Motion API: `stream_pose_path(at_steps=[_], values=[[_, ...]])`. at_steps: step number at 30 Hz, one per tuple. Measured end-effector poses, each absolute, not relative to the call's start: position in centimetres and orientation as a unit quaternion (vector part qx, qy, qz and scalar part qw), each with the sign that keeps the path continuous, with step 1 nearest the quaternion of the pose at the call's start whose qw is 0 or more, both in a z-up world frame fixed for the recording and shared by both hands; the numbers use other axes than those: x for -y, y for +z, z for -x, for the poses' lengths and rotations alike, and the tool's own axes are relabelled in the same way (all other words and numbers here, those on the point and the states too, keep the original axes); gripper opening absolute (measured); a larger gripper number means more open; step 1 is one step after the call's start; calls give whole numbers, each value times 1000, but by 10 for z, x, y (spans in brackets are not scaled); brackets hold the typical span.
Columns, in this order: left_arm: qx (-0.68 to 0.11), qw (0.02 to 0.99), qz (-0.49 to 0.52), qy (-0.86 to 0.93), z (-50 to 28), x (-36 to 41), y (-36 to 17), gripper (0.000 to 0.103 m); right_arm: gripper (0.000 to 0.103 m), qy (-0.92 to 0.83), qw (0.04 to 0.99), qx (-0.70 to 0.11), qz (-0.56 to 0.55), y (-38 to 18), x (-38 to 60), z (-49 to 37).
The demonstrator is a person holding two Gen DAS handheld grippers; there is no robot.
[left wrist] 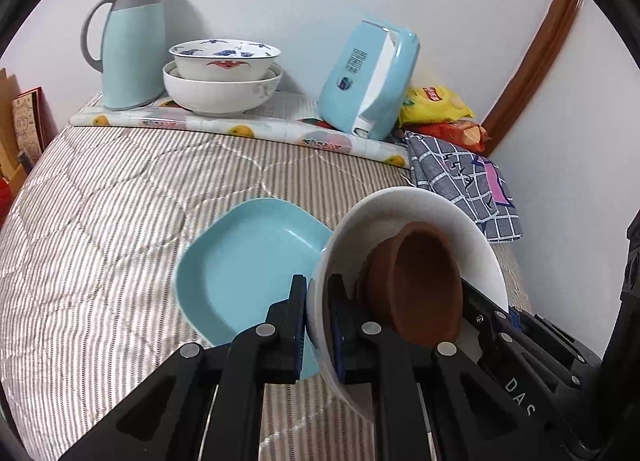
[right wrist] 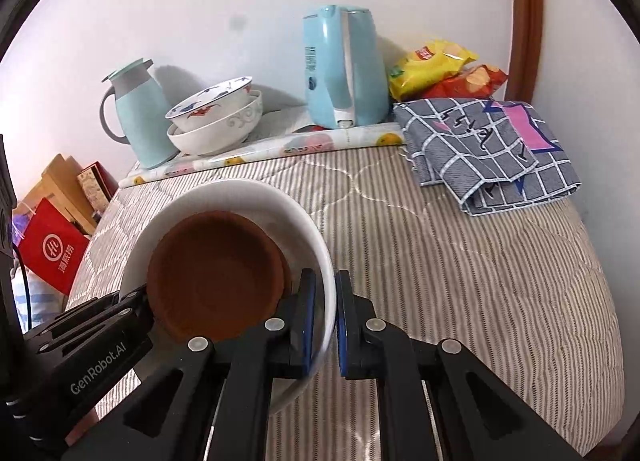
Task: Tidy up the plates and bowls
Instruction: 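Lift the white bowl with both tools and carry it over the light-blue plate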
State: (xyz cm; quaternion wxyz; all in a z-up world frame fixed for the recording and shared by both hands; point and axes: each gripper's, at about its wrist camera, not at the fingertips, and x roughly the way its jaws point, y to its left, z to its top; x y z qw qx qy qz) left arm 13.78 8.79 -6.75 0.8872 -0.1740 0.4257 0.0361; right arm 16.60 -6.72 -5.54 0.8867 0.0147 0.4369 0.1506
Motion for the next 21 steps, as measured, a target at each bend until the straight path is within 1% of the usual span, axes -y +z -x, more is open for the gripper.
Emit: stream_pose_path(at_steps=[21], values=[[-426,882,193,58,-138,-125,-77,11,9,174,878,-446,-13,-63,29,-175]])
